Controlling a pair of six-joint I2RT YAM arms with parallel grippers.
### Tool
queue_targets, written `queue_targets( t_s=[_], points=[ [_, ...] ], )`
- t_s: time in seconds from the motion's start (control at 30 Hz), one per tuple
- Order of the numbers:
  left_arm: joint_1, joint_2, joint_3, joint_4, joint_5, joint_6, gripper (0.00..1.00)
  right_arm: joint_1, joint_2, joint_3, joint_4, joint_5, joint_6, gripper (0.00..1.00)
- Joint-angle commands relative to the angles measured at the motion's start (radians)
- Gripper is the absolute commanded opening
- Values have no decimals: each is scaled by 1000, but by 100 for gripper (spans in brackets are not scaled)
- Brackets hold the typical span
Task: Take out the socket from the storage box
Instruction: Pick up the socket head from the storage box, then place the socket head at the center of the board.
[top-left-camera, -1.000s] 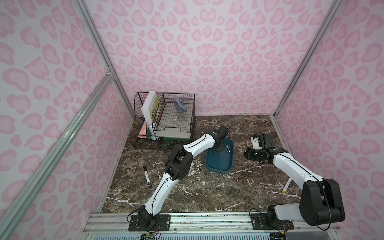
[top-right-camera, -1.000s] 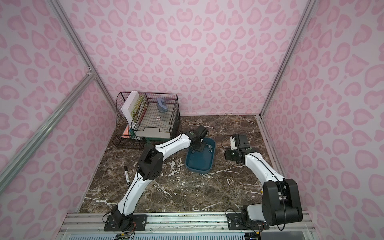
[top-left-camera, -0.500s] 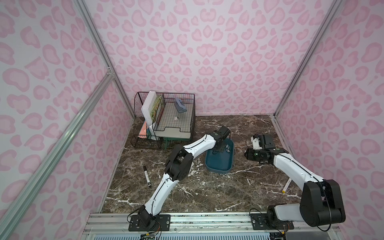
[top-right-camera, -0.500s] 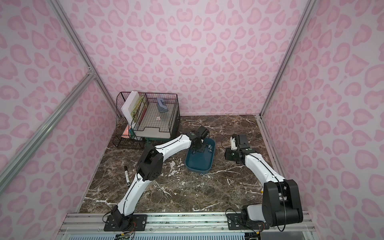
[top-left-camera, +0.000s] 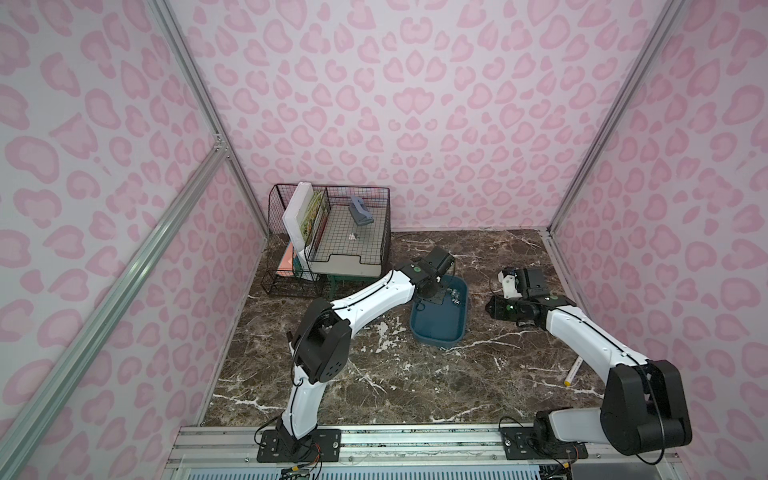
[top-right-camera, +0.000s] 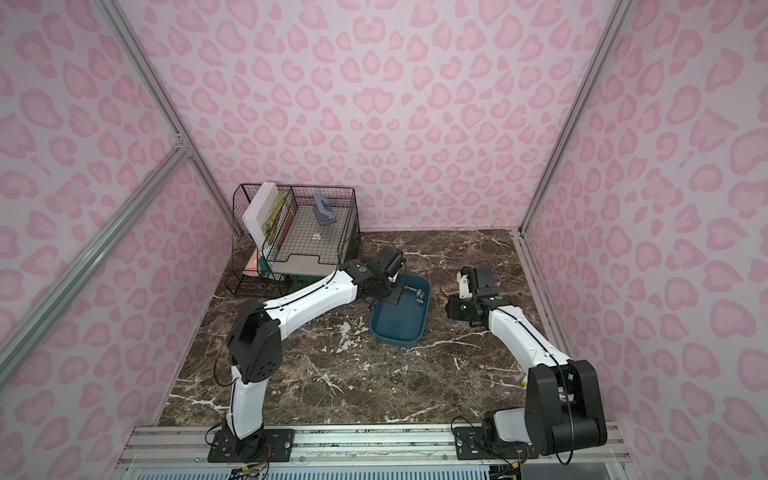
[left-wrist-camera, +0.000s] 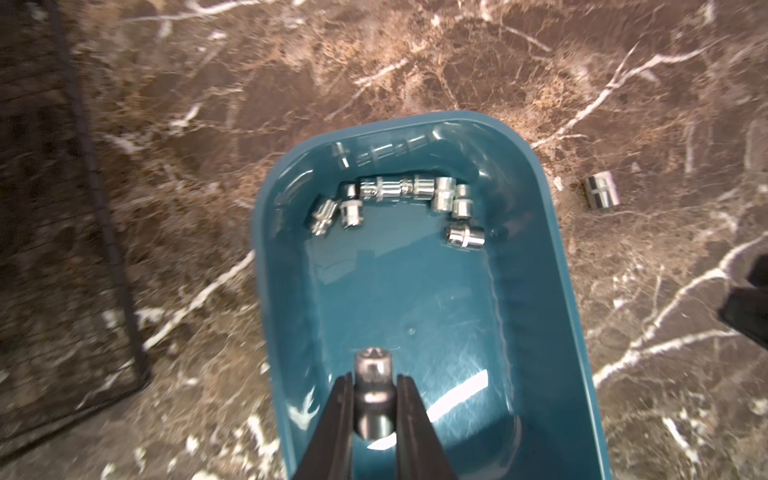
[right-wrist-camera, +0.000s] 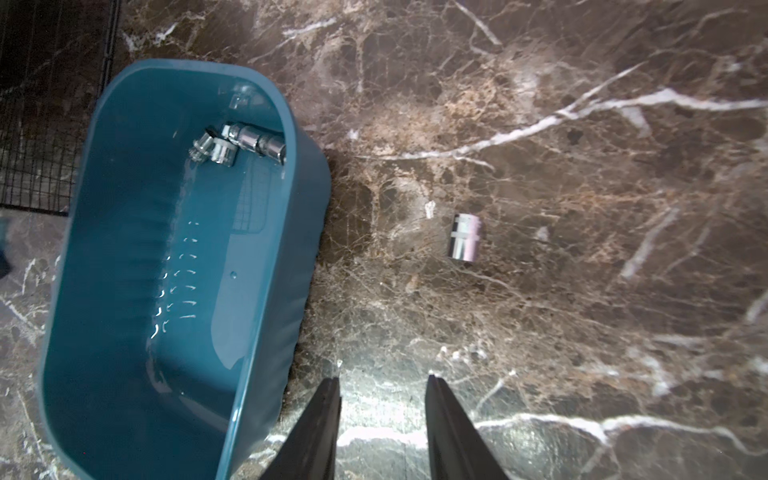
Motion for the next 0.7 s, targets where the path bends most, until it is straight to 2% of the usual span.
queue_targets(
  t_s=[0.0,0.17,0.33,0.47,0.67],
  points=[
    [1,-88,-95,34,-32,-22,12,23,1,19,24,-5,18,39],
    [6,-224,-276,59,-71,-54,12,72,15,48,26,1,44,39],
    [20,-290,-454,103,-75,-92,12,120,28,72,40,-8,76,40],
    [37,-283,-542,152,-64,-120,11,150,39,80,59,-17,108,40],
    [57,-225,-586,214,-37,-140,11,189,60,93,66,-14,129,40]
  ],
)
